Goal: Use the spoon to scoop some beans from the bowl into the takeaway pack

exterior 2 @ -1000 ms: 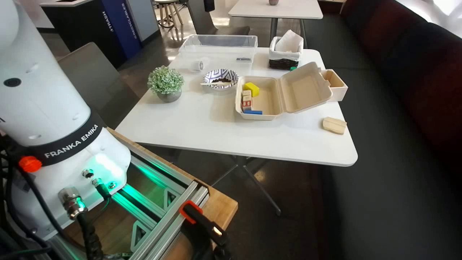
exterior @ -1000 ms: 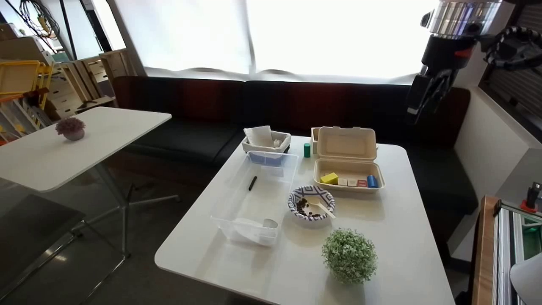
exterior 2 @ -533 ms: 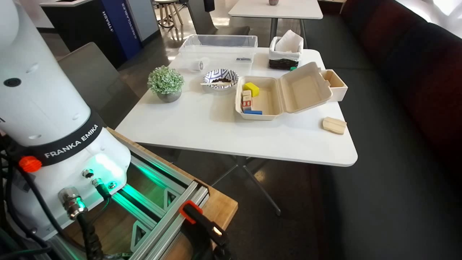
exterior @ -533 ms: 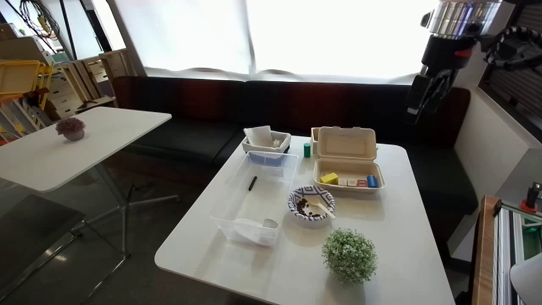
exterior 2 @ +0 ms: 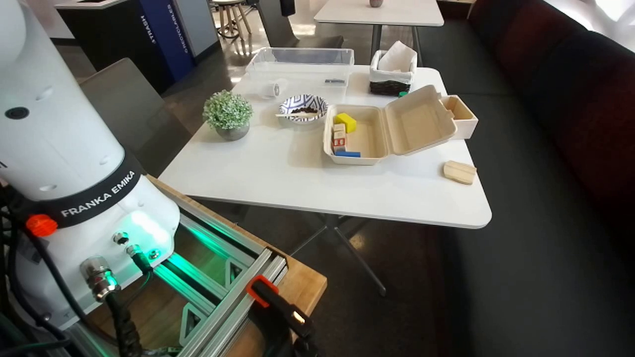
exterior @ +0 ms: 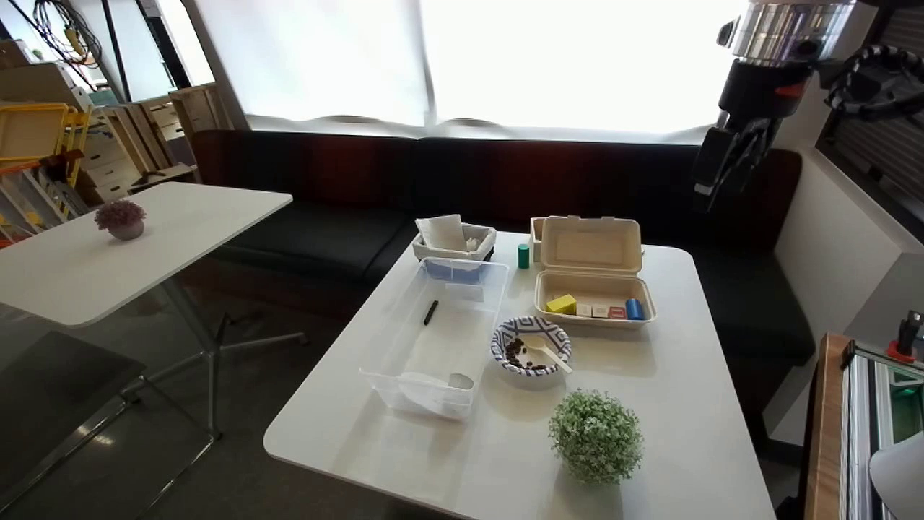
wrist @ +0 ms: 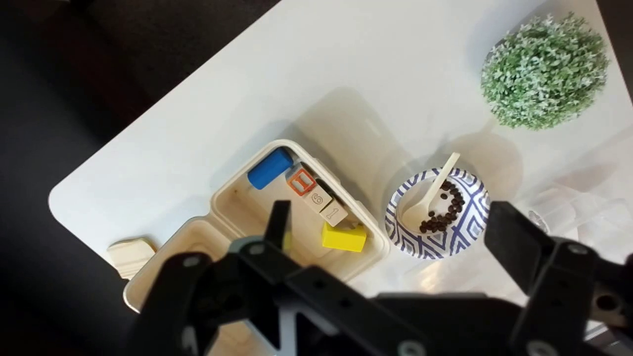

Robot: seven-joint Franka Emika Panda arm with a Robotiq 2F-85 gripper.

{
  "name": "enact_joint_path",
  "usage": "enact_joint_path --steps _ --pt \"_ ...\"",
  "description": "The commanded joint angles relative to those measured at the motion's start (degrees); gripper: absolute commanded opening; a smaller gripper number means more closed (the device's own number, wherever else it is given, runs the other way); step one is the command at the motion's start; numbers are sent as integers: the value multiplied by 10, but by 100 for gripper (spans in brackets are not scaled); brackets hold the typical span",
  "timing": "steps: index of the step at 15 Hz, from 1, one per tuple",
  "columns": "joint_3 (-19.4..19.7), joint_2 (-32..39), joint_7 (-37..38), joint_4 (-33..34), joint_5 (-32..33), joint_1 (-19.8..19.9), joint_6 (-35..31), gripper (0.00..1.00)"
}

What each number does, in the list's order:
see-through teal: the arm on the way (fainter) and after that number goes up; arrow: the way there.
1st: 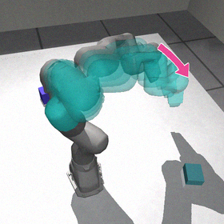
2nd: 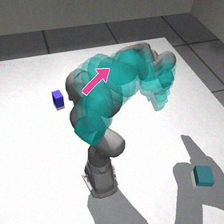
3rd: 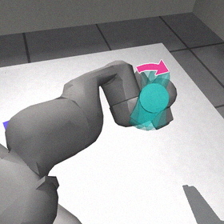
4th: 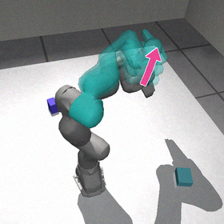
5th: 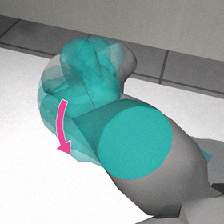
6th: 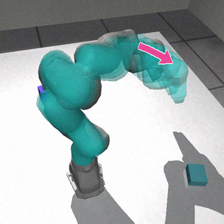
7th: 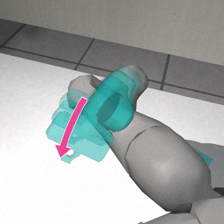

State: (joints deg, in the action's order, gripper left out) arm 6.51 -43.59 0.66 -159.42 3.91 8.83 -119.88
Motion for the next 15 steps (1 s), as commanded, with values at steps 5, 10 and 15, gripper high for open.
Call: enact_joint_path --steps 5,10,15 --pt "-106 164 218 54 -45 -12 -31 100" --pt "-175 328 420 92 -49 -19 -151 100" --pt "-144 482 460 162 -65 -53 -274 100"
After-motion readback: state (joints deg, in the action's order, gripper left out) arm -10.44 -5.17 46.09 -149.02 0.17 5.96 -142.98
